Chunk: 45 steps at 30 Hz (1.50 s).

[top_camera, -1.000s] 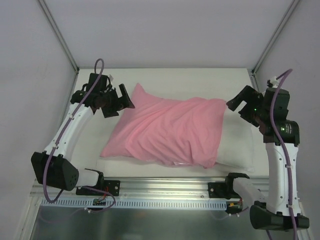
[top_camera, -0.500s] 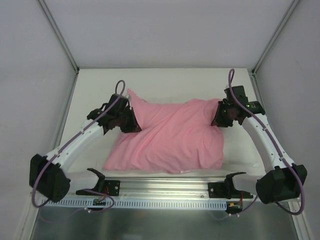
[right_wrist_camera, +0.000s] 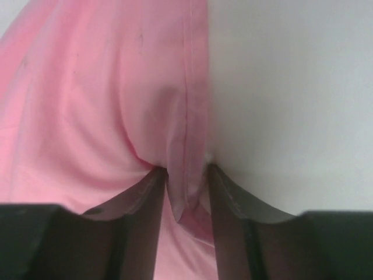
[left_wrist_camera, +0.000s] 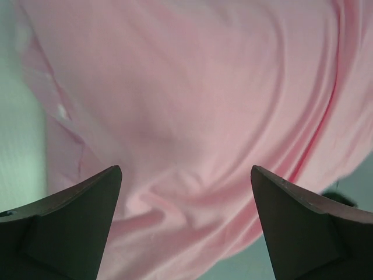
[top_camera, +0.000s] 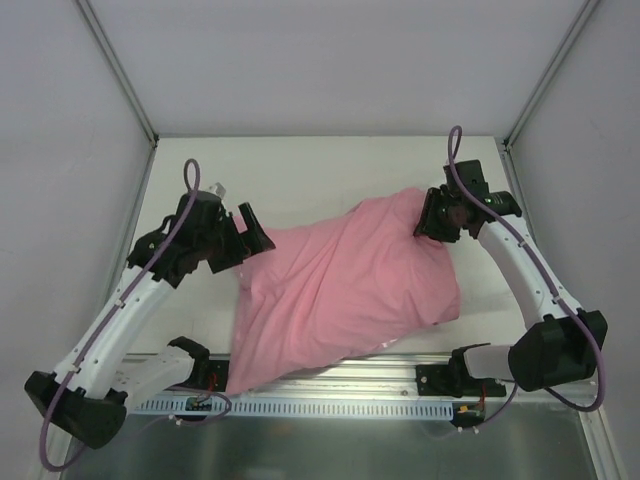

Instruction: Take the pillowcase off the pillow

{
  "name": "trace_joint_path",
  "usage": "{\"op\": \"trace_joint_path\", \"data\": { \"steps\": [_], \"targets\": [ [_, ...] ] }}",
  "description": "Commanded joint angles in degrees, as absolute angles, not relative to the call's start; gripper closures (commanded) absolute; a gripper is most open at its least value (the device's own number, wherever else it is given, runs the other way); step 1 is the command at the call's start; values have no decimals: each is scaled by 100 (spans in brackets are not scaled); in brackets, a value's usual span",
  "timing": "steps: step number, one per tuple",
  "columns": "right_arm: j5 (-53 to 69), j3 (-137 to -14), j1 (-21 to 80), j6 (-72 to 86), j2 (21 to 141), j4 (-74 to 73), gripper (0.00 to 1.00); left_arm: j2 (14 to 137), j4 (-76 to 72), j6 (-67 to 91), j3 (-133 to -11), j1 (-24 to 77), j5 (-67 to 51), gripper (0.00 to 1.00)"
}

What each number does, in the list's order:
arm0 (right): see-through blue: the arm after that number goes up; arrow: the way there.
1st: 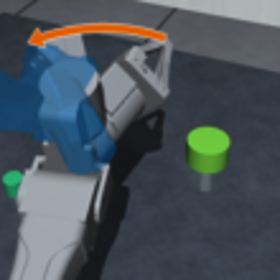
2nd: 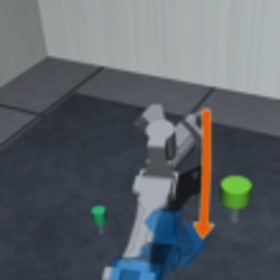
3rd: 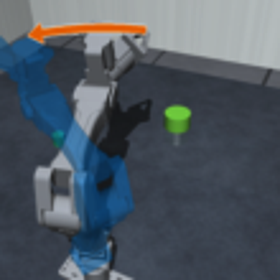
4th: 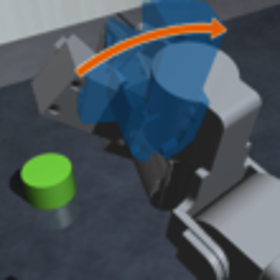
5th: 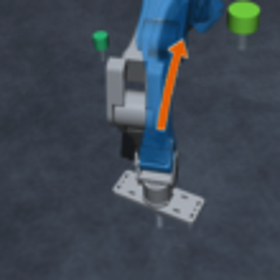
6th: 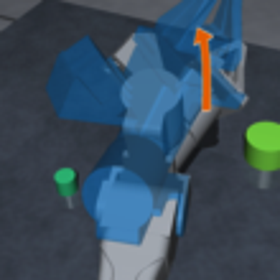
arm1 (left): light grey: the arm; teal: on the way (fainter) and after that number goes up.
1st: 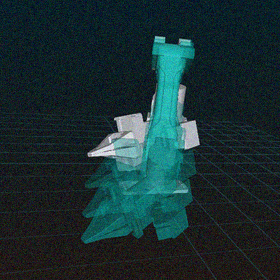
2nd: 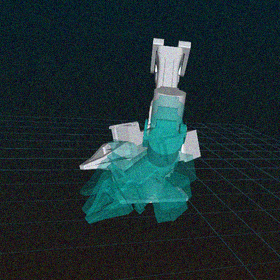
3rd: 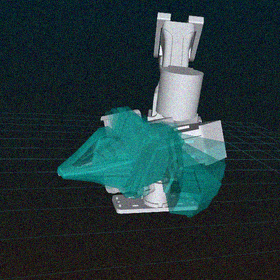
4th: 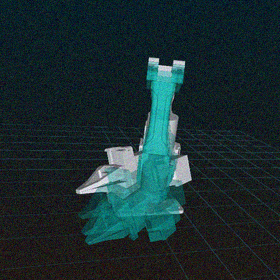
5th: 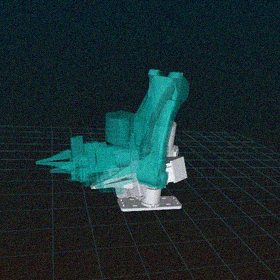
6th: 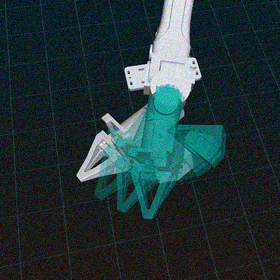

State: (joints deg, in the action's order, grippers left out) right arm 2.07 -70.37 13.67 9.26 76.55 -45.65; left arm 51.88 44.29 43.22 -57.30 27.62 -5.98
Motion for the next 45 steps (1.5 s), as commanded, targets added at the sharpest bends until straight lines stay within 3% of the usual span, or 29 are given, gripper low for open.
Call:
{"op": "trace_joint_path", "data": {
  "steps": [1,3,4,9,17,19,20,24,25,26,29,32,39,45],
  "targets": [
    [158,-6917,1450,914,7296,-4825,56,5965,4720,4253,-6459,1875,-114,7],
    [263,-6891,1450,897,7146,-4904,48,6465,4711,4402,-6713,1426,-44,9],
    [255,-6908,1468,862,7111,-4957,40,6643,4702,4447,-6828,1389,261,10],
    [167,-6865,1485,782,6944,-5168,19,7610,4720,4692,-7356,1354,290,8],
    [35,-6618,1477,703,6452,-5220,14,8472,4544,5221,-7295,1213,615,10],
    [-157,-6601,1442,677,6346,-5299,13,8727,4483,5238,-7304,1204,624,17],
    [-158,-6583,1424,685,6215,-5317,13,8815,4465,5247,-7304,1195,615,22],
    [-193,-6557,1310,747,5820,-5361,11,9105,4412,5063,-7313,1178,510,73],
    [-246,-6609,1188,764,5740,-5414,9,9088,4395,5002,-7304,1178,458,91],
    [-307,-6635,1108,765,5678,-5431,7,9044,4395,4957,-7252,1178,457,99],
    [-633,-6767,216,861,5450,-5476,2,8642,4342,4633,-7111,1178,466,100],
    [-90,-6960,-552,905,5754,-5336,1,8376,4280,4325,-7084,1178,352,100],
    [159,-8356,-624,975,7592,-5317,4,8402,4263,3885,-7426,1178,-271,100],
    [-273,-8649,-633,1107,8988,-5238,2,8499,4263,3806,-7523,1178,-475,100]
  ]
}}
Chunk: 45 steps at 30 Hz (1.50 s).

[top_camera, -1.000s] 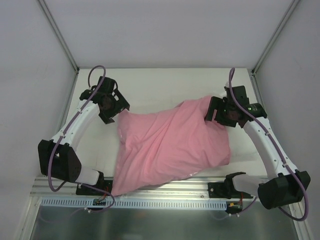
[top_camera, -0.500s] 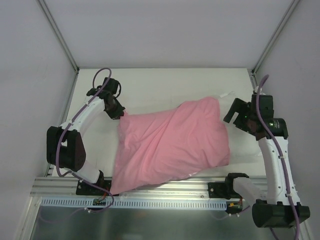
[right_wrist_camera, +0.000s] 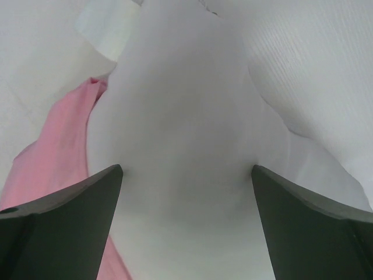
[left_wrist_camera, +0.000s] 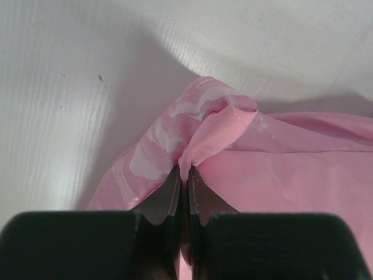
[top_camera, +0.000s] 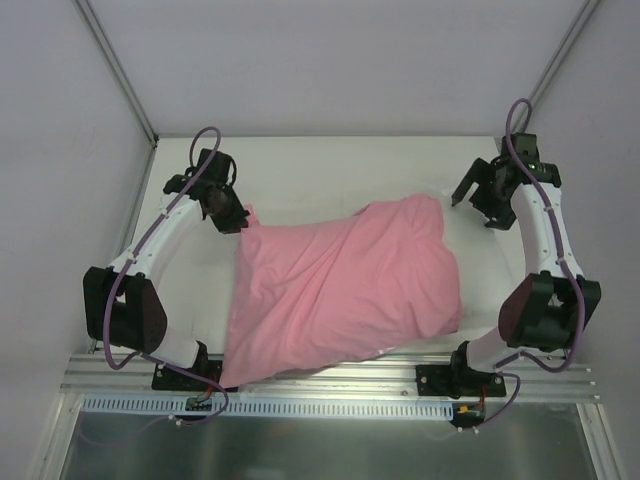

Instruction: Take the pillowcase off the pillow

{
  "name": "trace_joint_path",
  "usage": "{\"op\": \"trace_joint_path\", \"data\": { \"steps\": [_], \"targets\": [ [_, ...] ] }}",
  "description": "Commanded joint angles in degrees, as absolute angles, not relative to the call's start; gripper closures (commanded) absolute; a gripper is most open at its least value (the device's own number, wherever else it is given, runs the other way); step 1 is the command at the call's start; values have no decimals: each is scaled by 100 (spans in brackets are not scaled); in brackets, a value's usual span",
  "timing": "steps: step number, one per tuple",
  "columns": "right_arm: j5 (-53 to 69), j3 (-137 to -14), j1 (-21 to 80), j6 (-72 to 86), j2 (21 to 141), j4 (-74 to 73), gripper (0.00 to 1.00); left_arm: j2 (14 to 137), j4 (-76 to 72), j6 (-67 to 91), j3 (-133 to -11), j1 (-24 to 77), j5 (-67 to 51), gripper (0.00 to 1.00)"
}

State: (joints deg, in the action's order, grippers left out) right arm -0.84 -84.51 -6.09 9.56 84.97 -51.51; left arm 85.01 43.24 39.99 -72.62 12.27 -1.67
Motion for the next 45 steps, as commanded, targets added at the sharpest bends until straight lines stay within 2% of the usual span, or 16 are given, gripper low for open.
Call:
{"op": "trace_joint_path", "data": {
  "steps": [1,2,3,4,5,9,13,21,27,36,42,43,44,45],
  "targets": [
    [-185,-8466,-615,1160,9096,-5169,0,8490,4271,3797,-7515,1178,-483,100],
    [-71,-8307,-615,1169,9149,-5090,9,8473,4271,3788,-7506,1178,-475,100],
    [347,-8114,-607,1195,9097,-4950,53,8438,4271,3762,-7497,1169,-440,100],
    [465,-7747,-615,1230,9001,-4696,84,8420,4271,3744,-7488,1178,-405,100],
    [509,-7656,-615,1344,8887,-4659,99,8411,4271,3718,-7488,1178,-335,100],
    [247,-7664,-711,1547,8053,-4605,99,8210,4306,3630,-7374,985,-325,100],
    [377,-7849,-1396,1801,7217,-4711,99,7604,4307,3604,-7076,327,-492,100],
    [1238,-7629,-2846,2092,6407,-4781,99,6698,4324,3279,-6610,-1975,-1554,100],
    [1362,-7699,-3015,2180,6284,-4860,99,6635,4491,3138,-6864,-3153,-2284,100],
    [1134,-7787,-3129,2188,6187,-5054,99,6977,4588,3594,-7795,-3727,-2417,100],
    [1274,-7480,-2998,1996,6108,-4834,99,7373,4605,3103,-7920,-2744,-2110,100],
    [1248,-7488,-2936,1917,6091,-4851,92,7383,4588,3059,-7867,-2577,-2075,98],
    [1213,-7506,-2857,1812,6082,-4886,62,7383,4597,2972,-7814,-2201,-2005,88],
    [1100,-7532,-2691,1715,6039,-5000,46,7365,4597,2927,-7761,-1988,-1943,72]
  ]
}}
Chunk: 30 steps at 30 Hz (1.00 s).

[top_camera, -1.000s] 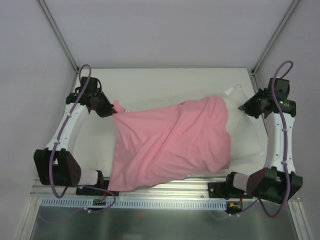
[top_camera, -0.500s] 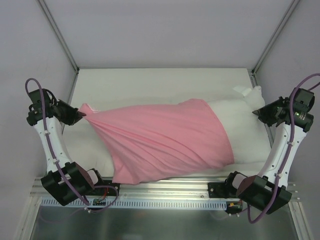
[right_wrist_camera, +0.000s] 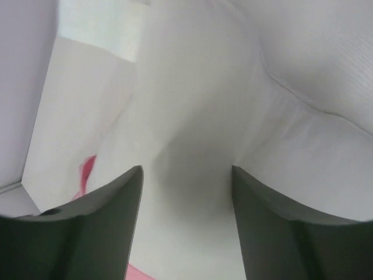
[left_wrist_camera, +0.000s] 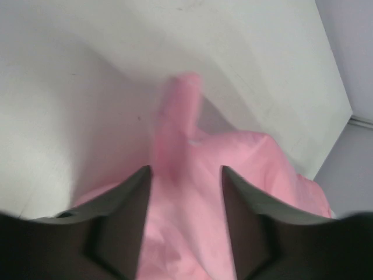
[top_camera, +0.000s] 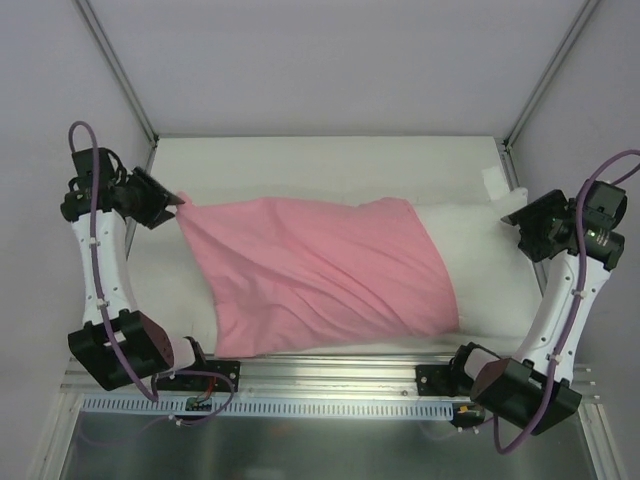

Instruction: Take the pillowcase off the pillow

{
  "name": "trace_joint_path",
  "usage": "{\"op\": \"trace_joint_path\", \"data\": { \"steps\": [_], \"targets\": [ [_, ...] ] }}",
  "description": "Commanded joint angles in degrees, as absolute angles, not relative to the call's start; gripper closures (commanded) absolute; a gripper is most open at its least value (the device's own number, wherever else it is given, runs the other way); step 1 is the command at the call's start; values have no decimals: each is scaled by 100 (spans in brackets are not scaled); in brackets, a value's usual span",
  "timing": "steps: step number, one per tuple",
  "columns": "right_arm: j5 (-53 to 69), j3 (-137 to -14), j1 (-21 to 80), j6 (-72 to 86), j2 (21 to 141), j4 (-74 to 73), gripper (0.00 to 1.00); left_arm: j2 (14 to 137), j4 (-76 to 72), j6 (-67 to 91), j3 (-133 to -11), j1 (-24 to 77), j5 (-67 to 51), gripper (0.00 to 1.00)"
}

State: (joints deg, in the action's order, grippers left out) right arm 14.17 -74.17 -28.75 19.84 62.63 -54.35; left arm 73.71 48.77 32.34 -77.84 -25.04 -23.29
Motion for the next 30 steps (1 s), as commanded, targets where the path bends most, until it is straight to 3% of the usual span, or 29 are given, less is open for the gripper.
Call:
{"op": "trace_joint_path", "data": {
  "steps": [1,3,5,14,22,25,26,28,30],
  "targets": [
    [994,-7593,-2594,1505,6012,-5088,32,7322,4597,2901,-7656,-1795,-1786,40],
    [618,-7620,-2313,1285,5872,-5342,7,7138,4597,2813,-7455,-1182,-1487,19],
    [405,-7533,-2119,1170,5696,-5431,1,6927,4597,2865,-7269,-802,-1389,7],
    [-97,-5655,-1213,791,4466,-5642,4,4907,4676,3295,-5363,1307,-1537,5],
    [1001,-4105,-1099,1256,4561,-4809,1,4780,4298,4297,-4035,3505,-1345,1],
    [1248,-4201,-1081,1467,4790,-4492,47,5176,4132,4403,-4060,4059,-1257,6],
    [1257,-4288,-1081,1529,4834,-4430,77,5359,4061,4429,-4069,4243,-1248,7],
    [1292,-4551,-1072,1695,4983,-4334,98,5519,3982,4499,-4096,4376,-1126,12],
    [1309,-4754,-1072,1793,5141,-4272,99,5704,3946,4517,-4131,4403,-1003,28]
  ]
}}
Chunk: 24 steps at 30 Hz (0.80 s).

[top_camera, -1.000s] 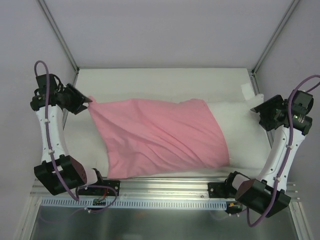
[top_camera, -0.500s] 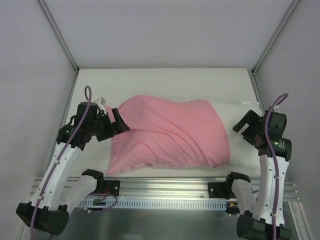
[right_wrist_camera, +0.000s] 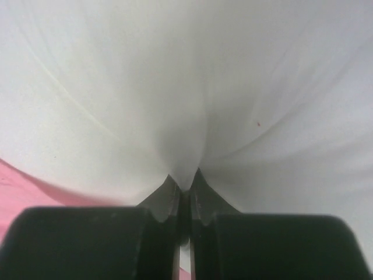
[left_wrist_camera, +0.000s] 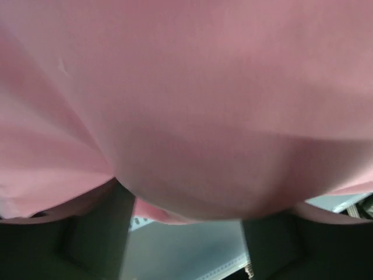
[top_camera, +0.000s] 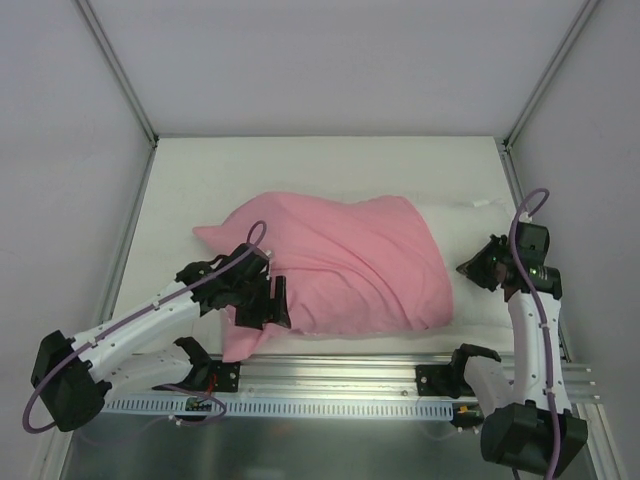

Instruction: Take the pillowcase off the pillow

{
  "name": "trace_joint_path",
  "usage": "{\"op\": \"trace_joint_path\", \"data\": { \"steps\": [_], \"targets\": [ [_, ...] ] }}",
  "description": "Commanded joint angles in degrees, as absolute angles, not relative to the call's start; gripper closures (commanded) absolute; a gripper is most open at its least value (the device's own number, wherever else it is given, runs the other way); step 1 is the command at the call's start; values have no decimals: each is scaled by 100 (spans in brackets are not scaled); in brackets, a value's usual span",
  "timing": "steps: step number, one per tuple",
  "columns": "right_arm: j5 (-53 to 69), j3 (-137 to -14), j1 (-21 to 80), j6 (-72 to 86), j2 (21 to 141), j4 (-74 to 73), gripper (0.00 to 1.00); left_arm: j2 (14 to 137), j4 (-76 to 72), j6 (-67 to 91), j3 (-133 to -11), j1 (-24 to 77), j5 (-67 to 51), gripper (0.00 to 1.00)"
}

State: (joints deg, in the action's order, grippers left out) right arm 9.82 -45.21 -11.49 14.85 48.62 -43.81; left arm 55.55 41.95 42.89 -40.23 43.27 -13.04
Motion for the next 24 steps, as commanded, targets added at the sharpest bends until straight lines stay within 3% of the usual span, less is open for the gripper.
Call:
{"op": "trace_joint_path", "data": {
  "steps": [1,2,3,4,5,9,14,24],
  "targets": [
    [1318,-4851,-1064,1819,5194,-4254,99,5730,3946,4535,-4148,4403,-889,40],
    [1240,-5017,-1063,1872,5247,-4210,99,5730,3964,4526,-4175,4403,-653,66],
    [1161,-5114,-1063,1898,5299,-4201,99,5713,3990,4518,-4236,4403,-572,81],
    [1082,-5211,-1072,1890,5430,-4210,99,5678,4042,4518,-4289,4386,-458,95],
    [898,-5429,-1072,1890,5493,-4271,99,5565,4147,4526,-4341,4368,-153,100],
    [712,-6010,-1361,1968,5870,-4333,99,5037,5287,4570,-4850,3939,824,100],
    [1133,-6591,-2195,2197,6231,-4359,99,4106,5985,3798,-5571,1834,1107,100],
    [1345,-6953,-3189,2320,6047,-4693,99,4614,6354,3428,-6574,46,1574,100]
  ]
}}
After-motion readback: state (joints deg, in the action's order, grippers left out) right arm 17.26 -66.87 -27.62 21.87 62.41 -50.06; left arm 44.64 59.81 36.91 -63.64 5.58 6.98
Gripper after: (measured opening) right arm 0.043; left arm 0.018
